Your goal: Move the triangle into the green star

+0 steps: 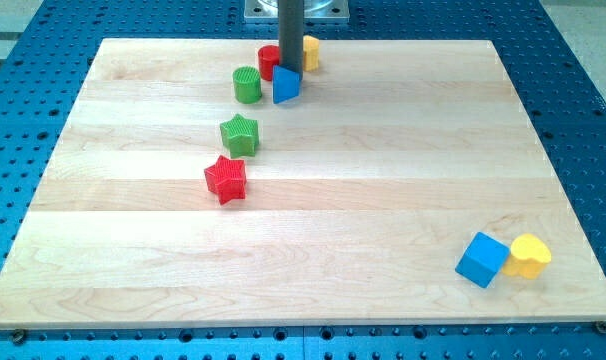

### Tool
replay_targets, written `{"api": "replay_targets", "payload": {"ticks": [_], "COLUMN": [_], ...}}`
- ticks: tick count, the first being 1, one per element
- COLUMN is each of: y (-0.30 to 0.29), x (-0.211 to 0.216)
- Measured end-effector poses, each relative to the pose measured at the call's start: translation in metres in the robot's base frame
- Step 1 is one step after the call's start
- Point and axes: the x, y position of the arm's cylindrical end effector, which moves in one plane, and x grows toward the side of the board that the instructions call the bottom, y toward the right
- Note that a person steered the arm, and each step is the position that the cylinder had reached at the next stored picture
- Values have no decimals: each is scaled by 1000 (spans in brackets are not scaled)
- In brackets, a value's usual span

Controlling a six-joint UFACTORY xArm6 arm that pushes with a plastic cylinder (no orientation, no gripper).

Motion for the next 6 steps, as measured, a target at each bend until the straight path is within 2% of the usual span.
{"api": "replay_targets", "payload": {"ticks": [2, 3, 4, 5, 6], "y": [-5, -8, -5, 31, 1], "x": [-3, 35, 55, 68, 73]}}
